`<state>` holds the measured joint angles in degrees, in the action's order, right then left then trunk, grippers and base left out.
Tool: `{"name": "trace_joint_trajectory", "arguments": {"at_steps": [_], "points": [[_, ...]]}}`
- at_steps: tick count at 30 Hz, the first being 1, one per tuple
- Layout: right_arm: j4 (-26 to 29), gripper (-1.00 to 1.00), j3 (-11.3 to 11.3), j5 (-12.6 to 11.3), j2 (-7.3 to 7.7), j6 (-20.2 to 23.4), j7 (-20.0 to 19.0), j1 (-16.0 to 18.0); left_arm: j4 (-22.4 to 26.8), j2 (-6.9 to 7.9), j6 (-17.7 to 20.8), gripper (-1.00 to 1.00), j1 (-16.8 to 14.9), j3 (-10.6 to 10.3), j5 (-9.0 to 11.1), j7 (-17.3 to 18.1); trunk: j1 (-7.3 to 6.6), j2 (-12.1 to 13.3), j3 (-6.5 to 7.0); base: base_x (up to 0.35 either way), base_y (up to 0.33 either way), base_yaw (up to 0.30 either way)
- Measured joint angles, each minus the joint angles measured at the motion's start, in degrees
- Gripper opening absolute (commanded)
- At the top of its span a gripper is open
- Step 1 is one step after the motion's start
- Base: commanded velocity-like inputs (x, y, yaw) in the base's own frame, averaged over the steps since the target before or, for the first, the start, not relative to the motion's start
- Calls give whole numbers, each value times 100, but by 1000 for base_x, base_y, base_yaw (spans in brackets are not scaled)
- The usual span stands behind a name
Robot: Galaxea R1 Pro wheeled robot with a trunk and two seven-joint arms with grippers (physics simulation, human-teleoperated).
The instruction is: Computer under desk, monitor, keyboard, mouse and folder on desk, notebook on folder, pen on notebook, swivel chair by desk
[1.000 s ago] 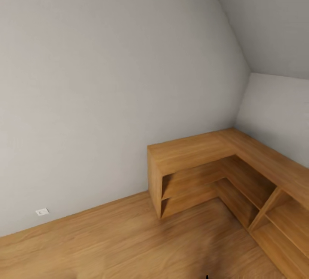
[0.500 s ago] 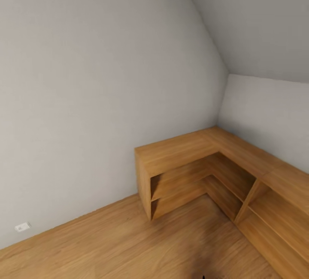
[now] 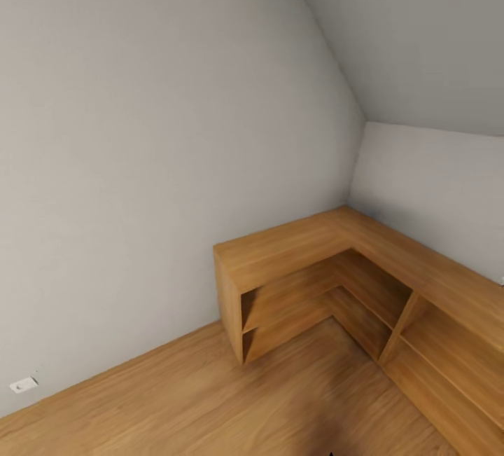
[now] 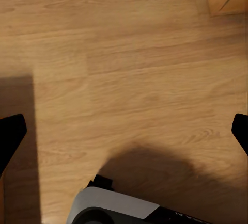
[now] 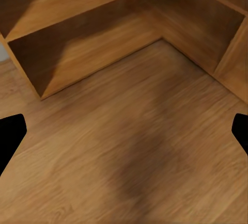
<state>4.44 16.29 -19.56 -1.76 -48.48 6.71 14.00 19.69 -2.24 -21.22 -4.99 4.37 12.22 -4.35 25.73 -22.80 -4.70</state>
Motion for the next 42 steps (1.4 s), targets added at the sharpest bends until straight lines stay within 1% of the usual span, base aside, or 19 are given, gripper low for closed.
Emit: {"name": "trace_joint_trajectory", "arguments": {"at_steps": [15, 24, 29, 42], "points": [[1, 100, -8, -2, 10, 27, -5, -1, -1, 1, 0, 100, 1, -2, 0, 0, -1, 0, 0, 273, 170, -278], [6, 100, -5, 5, 15, 310, -18, 0, -2, 0, 0, 100, 1, -6, 2, 0, 0, 0, 0, 227, 32, -299], [9, 100, -6, 6, 19, 382, -21, 0, -2, 0, 0, 100, 1, -7, 3, 0, 2, 1, 1, 91, 4, -300], [9, 100, -9, 3, 21, 393, -21, 0, -2, 0, 0, 100, 1, -7, 3, 0, 2, 1, 1, 11, 0, -300]]}}
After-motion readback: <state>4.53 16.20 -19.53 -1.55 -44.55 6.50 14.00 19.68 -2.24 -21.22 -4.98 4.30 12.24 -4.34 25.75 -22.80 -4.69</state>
